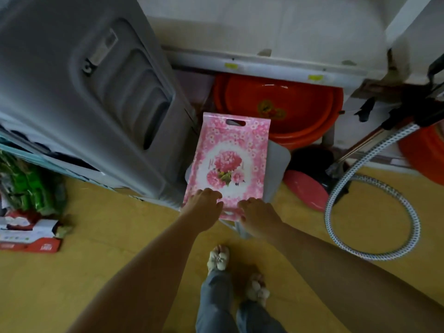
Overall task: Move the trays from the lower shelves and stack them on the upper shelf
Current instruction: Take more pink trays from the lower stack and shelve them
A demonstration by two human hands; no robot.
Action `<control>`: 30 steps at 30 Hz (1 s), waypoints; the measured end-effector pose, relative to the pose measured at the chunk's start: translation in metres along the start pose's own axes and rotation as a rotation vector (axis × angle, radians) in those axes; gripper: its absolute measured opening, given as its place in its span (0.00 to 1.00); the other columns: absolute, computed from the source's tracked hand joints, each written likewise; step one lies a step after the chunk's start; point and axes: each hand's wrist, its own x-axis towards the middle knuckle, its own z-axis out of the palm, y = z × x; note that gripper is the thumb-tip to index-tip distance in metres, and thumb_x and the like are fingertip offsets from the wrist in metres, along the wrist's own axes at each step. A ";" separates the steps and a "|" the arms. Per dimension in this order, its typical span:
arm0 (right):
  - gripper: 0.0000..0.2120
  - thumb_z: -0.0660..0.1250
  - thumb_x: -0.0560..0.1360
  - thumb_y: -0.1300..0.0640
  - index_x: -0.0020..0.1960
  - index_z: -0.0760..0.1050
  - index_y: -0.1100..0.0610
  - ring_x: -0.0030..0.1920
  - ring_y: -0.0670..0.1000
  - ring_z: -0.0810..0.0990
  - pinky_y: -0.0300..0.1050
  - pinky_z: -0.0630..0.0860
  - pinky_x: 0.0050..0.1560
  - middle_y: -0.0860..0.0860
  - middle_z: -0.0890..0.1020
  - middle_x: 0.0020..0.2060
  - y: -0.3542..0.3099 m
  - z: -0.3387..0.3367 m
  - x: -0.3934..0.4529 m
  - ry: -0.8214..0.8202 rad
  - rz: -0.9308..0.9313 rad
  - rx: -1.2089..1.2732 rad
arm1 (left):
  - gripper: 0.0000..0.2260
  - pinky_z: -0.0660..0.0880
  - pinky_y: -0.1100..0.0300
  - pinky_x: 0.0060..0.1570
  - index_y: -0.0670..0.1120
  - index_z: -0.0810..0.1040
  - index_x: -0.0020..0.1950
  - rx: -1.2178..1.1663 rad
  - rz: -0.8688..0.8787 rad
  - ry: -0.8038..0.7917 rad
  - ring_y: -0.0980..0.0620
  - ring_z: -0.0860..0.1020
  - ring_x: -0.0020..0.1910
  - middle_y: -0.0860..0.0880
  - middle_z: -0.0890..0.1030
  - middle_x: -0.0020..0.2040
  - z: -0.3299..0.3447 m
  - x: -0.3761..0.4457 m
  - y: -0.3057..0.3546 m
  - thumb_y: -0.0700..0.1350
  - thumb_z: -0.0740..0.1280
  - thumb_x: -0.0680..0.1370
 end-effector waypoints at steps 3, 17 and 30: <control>0.16 0.53 0.81 0.58 0.66 0.68 0.60 0.60 0.58 0.74 0.52 0.71 0.55 0.58 0.74 0.59 0.002 0.025 0.018 -0.039 0.005 -0.004 | 0.15 0.70 0.52 0.60 0.47 0.72 0.66 0.015 0.016 -0.029 0.47 0.72 0.63 0.46 0.73 0.65 0.024 0.014 -0.009 0.48 0.54 0.82; 0.22 0.58 0.76 0.60 0.69 0.69 0.48 0.62 0.57 0.75 0.56 0.77 0.55 0.51 0.74 0.64 0.008 0.094 0.087 -0.019 0.005 -0.019 | 0.18 0.71 0.51 0.63 0.48 0.74 0.65 0.122 0.072 -0.158 0.47 0.71 0.64 0.48 0.74 0.65 0.092 0.066 -0.040 0.40 0.59 0.76; 0.13 0.57 0.81 0.53 0.61 0.75 0.54 0.57 0.54 0.79 0.48 0.75 0.55 0.52 0.79 0.57 -0.005 0.046 0.065 0.045 -0.017 -0.079 | 0.13 0.74 0.57 0.58 0.45 0.74 0.63 0.265 0.170 -0.025 0.48 0.74 0.60 0.46 0.75 0.61 0.060 0.054 -0.026 0.38 0.62 0.78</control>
